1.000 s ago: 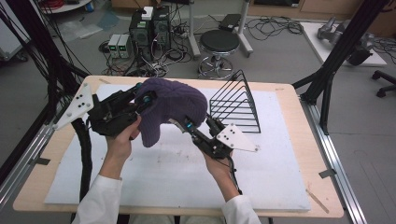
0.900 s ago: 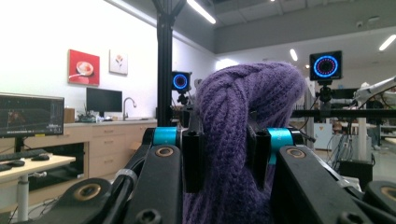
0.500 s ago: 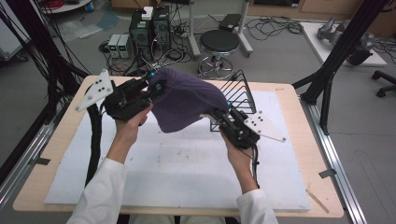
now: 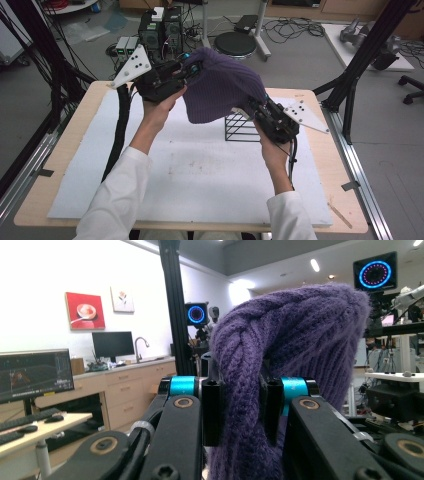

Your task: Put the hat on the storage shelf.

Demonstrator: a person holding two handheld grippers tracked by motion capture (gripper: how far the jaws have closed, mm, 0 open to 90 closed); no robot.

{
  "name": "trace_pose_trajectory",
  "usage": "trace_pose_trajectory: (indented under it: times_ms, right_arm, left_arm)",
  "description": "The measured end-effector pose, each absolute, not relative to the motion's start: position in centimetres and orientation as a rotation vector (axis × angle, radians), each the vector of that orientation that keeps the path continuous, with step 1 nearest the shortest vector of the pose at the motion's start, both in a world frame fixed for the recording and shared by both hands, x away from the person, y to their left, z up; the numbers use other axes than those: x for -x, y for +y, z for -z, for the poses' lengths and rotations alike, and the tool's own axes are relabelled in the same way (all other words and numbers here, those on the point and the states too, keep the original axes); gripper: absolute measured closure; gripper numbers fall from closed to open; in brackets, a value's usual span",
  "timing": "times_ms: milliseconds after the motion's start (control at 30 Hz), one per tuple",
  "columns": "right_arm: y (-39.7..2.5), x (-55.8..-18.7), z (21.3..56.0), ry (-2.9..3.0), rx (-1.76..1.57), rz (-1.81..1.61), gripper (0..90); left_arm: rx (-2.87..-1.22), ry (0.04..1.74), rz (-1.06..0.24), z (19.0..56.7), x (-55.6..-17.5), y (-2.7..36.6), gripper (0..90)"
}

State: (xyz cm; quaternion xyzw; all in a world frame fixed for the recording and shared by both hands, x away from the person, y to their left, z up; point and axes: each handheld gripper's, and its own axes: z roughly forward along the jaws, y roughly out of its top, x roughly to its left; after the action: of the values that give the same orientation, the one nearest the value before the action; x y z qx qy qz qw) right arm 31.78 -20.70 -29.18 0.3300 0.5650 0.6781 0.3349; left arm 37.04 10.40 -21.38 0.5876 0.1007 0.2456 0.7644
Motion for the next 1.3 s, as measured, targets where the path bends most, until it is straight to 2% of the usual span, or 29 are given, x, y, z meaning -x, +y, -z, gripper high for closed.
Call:
trace_pose_trajectory:
  times_ms: [200,433,800,1300]
  right_arm:
    - [-22.5,-32.8,27.3,1.422,-0.897,-1.734,81.4]
    - [-24.6,-33.4,26.8,1.392,-0.938,-1.713,81.3]
    - [-27.8,-34.9,28.1,1.354,-1.071,-1.641,81.1]
    - [-28.2,-35.7,30.9,1.424,-1.195,-1.544,80.9]
  left_arm:
    - [-1.263,0.209,-0.549,20.4,-38.4,8.5,78.9]
    - [-1.277,0.173,-0.571,19.6,-39.5,5.6,79.1]
    - [-1.319,0.160,-0.615,20.4,-40.6,1.3,79.1]
    - [-1.386,0.213,-0.564,23.7,-41.0,-0.4,78.9]
